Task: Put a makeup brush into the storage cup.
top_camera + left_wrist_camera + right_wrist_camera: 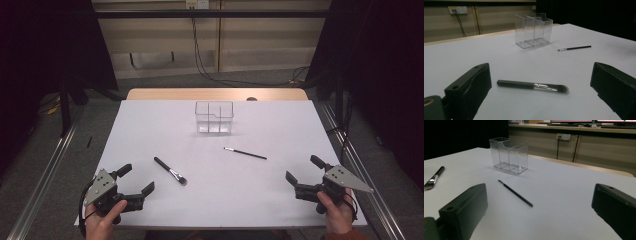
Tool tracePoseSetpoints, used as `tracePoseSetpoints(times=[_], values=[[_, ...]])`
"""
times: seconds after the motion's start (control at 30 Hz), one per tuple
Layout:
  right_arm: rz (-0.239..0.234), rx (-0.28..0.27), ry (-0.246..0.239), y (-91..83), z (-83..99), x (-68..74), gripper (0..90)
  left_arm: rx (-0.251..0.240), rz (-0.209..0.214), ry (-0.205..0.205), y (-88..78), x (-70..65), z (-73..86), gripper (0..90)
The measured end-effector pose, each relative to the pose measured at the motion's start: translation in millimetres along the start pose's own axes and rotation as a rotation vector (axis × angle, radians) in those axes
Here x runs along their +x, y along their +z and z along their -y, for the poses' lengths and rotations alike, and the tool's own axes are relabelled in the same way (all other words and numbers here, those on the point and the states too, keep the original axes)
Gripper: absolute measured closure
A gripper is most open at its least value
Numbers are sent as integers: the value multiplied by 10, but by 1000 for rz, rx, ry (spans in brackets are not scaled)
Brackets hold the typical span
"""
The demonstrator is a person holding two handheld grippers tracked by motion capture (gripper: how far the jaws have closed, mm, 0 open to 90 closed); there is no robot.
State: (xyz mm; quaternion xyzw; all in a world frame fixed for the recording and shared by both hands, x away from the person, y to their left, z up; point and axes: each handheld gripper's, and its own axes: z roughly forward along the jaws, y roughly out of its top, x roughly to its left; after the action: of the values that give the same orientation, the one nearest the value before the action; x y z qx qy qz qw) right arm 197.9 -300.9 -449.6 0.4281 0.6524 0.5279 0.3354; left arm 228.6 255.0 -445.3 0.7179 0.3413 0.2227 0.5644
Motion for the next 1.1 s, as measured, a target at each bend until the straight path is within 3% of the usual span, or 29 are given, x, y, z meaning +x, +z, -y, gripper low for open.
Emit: tracePoseSetpoints(times=[0.1, 0.63, 0.8, 0.97, 1.1], values=[[-21, 2, 0, 3, 7, -11, 0, 4, 1, -6, 8, 6, -1, 32], [-23, 26, 32, 31, 25, -21, 0, 24, -4, -13, 35, 11, -4, 26], [-28, 26, 16, 25, 14, 7, 0, 32, 6, 21, 39, -4, -36, 27], [-30, 31, 10, 36, 15, 6, 0, 41, 36, 56, 161, -29, -123, 27], [-29, 34, 15, 38, 18, -3, 0, 30, 47, 56, 202, -29, -155, 26]])
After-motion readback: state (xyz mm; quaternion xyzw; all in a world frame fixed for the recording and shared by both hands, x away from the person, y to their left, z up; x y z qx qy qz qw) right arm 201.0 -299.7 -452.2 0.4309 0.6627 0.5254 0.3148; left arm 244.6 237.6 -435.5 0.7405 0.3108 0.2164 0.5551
